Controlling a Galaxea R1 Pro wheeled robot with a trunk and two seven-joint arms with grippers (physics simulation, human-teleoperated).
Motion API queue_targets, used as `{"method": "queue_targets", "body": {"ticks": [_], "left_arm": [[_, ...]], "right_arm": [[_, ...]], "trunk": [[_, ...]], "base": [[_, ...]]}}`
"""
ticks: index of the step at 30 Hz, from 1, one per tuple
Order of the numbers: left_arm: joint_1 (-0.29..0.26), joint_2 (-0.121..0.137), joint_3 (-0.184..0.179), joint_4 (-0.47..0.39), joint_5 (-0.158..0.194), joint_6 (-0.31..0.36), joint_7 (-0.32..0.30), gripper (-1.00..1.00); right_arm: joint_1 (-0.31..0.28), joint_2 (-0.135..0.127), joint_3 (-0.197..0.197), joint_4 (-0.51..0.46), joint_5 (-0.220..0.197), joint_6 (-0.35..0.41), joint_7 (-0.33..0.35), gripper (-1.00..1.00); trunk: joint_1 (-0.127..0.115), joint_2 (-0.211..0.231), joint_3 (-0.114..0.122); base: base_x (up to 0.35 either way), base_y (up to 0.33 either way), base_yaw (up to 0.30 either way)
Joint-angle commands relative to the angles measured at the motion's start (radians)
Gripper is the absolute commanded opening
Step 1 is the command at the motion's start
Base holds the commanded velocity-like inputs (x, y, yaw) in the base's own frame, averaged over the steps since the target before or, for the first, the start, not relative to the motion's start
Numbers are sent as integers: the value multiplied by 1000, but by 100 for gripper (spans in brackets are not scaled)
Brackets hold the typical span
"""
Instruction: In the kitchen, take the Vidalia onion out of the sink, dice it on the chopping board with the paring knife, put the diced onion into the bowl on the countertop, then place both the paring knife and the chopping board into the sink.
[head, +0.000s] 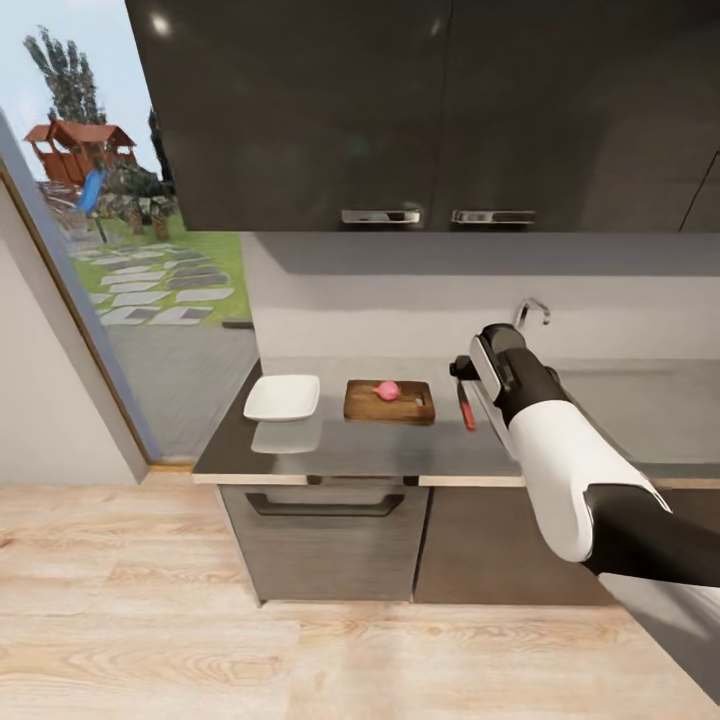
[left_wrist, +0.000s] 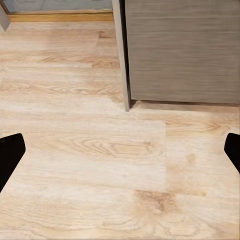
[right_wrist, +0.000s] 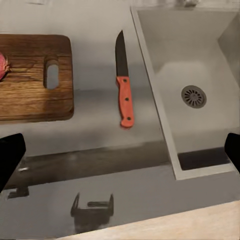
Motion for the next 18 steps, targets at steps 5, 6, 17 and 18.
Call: {"method": "queue_targets", "body": {"ticks": [5, 6, 17, 18], "left_arm": [[-2, 0, -2, 4, 6, -4, -3, 100], [-2, 0, -2, 4, 6, -2, -3, 100], [1, 21, -3, 7, 6, 57, -3, 100], [1, 21, -3, 8, 6, 57, -3, 100]], "right_arm": [[1, -12, -6, 73, 4, -55, 0, 100], [1, -14, -5, 92, 4, -69, 0, 100], [4, -34, -5, 204, 2, -168, 1, 100], [4, -36, -5, 208, 1, -169, 1, 100]], "trunk": [[1, -2, -2], [1, -2, -2], [1, -2, -2], [1, -2, -2]], "base": [[192, 0, 0], [66, 0, 0], [12, 0, 0], [0, 0, 0]]}}
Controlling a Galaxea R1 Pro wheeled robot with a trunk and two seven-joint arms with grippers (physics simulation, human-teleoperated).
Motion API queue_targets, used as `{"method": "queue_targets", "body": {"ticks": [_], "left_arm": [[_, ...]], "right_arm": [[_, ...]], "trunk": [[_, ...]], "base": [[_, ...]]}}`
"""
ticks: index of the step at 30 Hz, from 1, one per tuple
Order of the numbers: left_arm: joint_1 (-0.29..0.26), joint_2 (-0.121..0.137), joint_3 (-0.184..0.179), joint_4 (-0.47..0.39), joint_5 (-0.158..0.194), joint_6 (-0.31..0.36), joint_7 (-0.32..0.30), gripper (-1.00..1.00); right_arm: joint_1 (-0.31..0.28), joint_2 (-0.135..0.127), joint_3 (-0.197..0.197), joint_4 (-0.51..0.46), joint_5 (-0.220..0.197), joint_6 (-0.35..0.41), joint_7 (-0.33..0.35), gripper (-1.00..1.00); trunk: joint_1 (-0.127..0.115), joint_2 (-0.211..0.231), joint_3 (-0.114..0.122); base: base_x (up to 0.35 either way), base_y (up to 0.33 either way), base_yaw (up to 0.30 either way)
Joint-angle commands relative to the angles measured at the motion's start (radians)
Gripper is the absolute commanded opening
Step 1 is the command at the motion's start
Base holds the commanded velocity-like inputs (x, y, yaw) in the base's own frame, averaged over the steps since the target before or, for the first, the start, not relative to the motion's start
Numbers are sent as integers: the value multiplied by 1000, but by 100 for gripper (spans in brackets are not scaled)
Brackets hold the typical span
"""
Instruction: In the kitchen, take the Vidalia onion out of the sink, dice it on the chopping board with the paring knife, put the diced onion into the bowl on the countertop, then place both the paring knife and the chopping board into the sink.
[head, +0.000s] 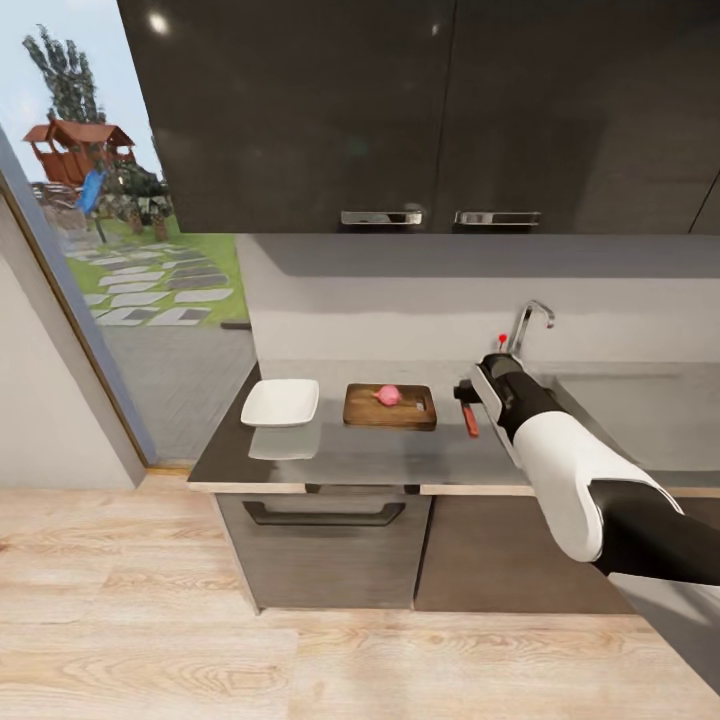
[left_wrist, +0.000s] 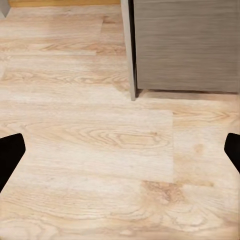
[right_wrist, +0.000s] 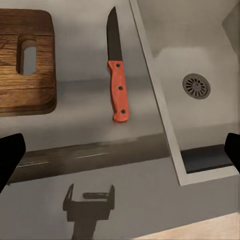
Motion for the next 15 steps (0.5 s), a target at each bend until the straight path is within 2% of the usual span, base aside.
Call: {"method": "queue_targets", "body": {"ticks": [1, 5, 15], "left_arm": [[-1, 0, -2, 4, 6, -5, -3, 100], [4, -1, -2, 4, 6, -5, -3, 100], [6, -1, -2, 4, 6, -3, -3, 100]], "right_arm": [[0, 0, -7, 4, 4, 2, -1, 100], [1, -5, -7, 34, 3, -34, -1, 100], [1, -4, -6, 69, 2, -53, 0, 100]], "trunk": [[1, -2, -2], [1, -2, -2], [1, -2, -2]], "base": [[0, 0, 0], [0, 0, 0], [1, 0, 0]]}}
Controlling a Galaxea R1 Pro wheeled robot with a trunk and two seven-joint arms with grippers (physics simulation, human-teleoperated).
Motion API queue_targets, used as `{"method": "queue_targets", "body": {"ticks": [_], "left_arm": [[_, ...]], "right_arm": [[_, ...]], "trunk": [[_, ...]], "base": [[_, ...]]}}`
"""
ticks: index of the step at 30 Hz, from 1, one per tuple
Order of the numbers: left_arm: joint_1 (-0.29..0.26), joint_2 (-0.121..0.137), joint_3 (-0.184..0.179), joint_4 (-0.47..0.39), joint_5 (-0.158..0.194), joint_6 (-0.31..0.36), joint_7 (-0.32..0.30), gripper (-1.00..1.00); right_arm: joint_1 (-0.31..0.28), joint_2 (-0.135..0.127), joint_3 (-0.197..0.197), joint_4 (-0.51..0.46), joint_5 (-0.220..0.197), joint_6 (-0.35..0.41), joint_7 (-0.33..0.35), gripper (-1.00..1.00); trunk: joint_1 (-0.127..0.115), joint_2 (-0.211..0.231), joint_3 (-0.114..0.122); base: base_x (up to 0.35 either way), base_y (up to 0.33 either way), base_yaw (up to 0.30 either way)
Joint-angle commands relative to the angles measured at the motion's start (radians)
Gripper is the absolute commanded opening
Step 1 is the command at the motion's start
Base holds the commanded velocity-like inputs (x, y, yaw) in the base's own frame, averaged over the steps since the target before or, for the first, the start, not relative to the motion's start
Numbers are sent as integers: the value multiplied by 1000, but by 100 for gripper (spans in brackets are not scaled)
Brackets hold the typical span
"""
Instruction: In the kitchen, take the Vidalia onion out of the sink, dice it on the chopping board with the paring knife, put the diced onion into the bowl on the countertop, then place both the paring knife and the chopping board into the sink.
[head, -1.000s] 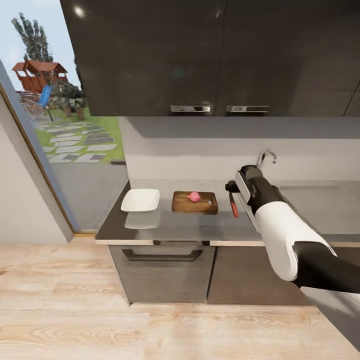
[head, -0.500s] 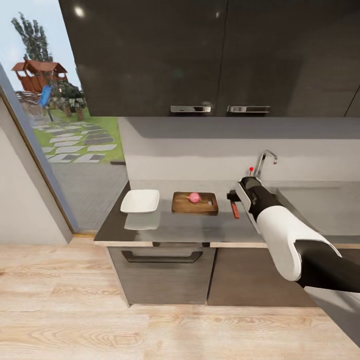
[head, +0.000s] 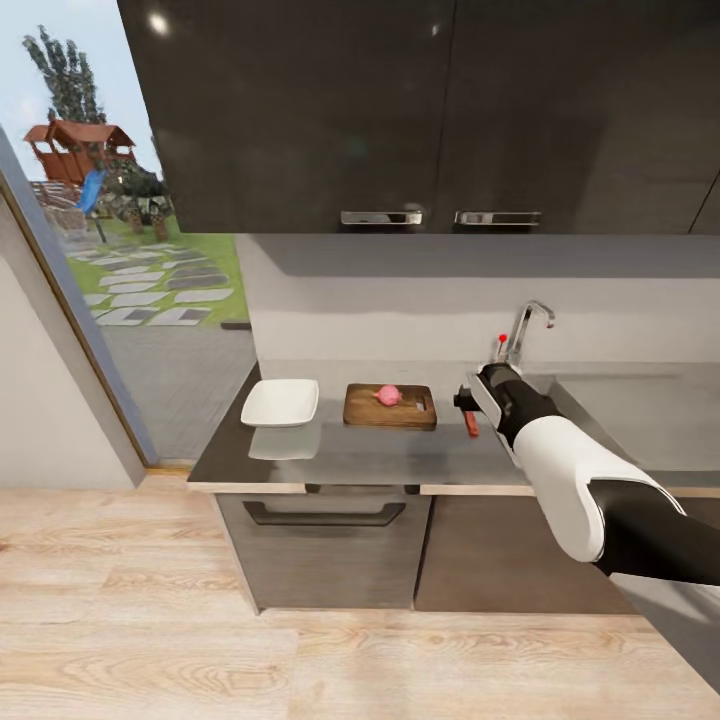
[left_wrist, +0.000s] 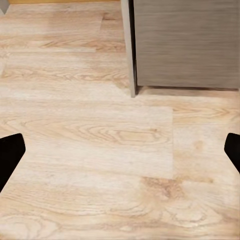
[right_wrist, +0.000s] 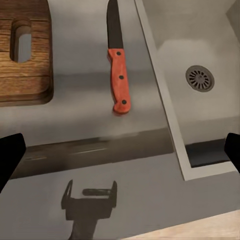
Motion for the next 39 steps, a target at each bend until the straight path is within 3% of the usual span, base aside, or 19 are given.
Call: {"method": "queue_targets", "body": {"ticks": [1, 10, 18, 39], "left_arm": [[-2, 0, -2, 4, 6, -5, -3, 100], [-2, 0, -2, 4, 6, -5, -3, 100], [-2, 0, -2, 4, 6, -5, -3, 100], [-2, 0, -2, 4, 6, -3, -3, 100]], "right_arm": [[-1, 1, -7, 0, 4, 0, -2, 100], [-1, 0, -7, 2, 4, -14, 3, 100], [-1, -2, -8, 2, 10, -14, 54, 100], [-1, 0, -7, 37, 8, -45, 59, 100]], "trunk": [[1, -2, -2], [1, -2, -2], [1, -2, -2], [1, -2, -2]], "base": [[32, -16, 0], [186, -116, 0], [58, -40, 0], [41, -19, 0]]}}
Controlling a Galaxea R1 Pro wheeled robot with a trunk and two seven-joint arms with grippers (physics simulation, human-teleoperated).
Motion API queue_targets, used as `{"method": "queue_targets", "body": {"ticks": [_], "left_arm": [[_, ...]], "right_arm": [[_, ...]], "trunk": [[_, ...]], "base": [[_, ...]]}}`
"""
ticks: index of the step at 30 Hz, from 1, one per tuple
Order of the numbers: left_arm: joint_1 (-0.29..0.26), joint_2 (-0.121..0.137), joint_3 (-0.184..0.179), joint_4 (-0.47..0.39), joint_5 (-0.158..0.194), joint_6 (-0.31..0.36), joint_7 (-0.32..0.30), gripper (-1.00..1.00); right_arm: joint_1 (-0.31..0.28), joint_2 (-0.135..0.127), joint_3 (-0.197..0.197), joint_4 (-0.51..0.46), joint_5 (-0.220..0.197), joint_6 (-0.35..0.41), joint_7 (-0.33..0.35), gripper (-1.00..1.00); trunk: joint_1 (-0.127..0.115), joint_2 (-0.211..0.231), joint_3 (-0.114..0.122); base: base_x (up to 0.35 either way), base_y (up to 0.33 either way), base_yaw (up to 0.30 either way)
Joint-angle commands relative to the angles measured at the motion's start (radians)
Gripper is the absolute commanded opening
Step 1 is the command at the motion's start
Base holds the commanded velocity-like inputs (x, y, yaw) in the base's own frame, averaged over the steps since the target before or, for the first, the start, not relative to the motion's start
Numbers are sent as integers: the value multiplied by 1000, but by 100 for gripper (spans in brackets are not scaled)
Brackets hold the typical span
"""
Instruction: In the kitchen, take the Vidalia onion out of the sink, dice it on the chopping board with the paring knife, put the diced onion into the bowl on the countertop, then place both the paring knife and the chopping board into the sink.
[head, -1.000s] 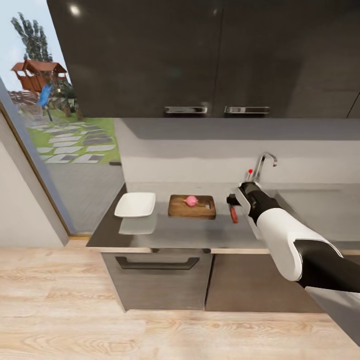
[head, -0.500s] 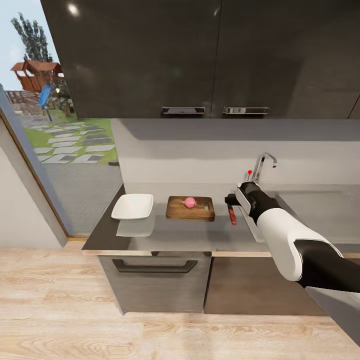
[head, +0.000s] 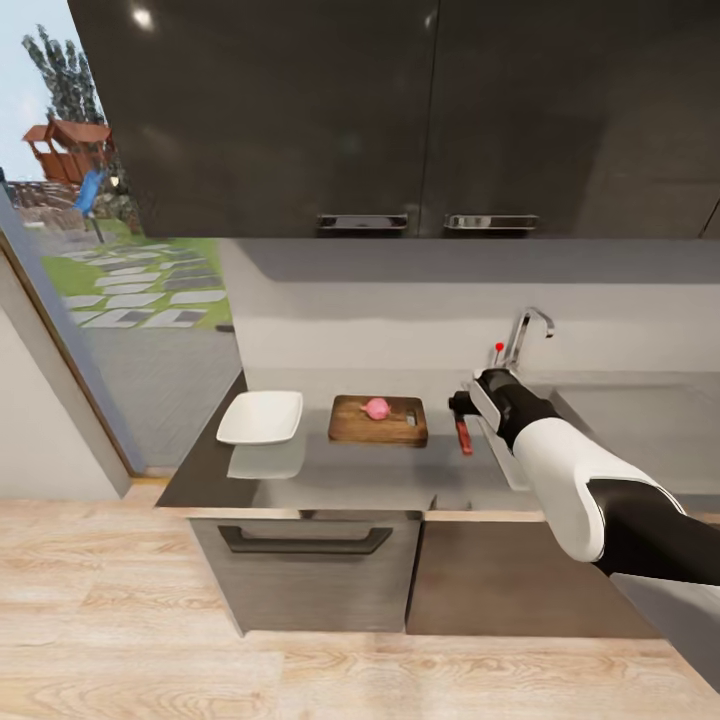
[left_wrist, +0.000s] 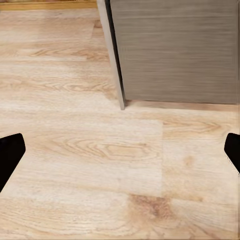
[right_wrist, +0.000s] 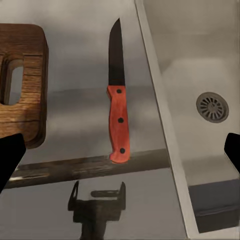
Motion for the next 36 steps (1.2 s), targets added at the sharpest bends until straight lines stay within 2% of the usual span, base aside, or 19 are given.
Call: {"method": "queue_targets", "body": {"ticks": [1, 15, 36], "left_arm": [[-2, 0, -2, 4, 6, -4, -3, 100], [-2, 0, -2, 3, 6, 19, -3, 100], [-2, 0, -2, 2, 6, 19, -3, 100]], "right_arm": [[-1, 1, -7, 0, 4, 2, -2, 100], [1, 1, -6, 8, 4, -24, -2, 100], [2, 2, -5, 32, 2, -37, -2, 100]], "trunk": [[1, -2, -2], [1, -2, -4], [1, -2, -35]], "base": [[229, -163, 0], [50, -41, 0], [0, 0, 0]]}}
